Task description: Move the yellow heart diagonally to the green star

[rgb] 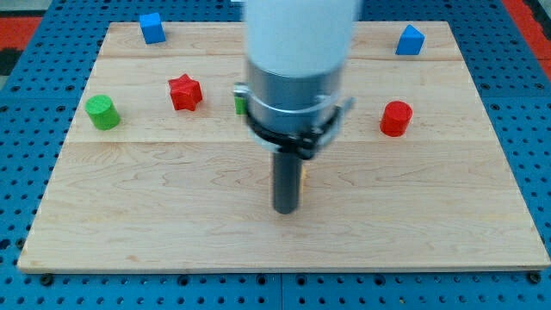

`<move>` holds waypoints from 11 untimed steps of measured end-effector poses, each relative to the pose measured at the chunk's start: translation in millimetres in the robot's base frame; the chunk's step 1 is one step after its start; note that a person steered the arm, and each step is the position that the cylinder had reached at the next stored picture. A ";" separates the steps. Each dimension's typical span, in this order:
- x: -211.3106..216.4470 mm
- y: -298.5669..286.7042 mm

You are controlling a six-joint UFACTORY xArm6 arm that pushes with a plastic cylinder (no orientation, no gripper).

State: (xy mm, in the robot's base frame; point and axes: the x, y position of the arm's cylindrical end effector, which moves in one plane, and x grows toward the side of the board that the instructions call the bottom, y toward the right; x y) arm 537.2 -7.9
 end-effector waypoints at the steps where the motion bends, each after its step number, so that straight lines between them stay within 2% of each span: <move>1: -26.9 -8.2; 2: -31.7 -4.7; 4: -43.6 -66.5; 5: -87.9 -49.0; 8: -95.4 54.1; 11: -108.7 51.9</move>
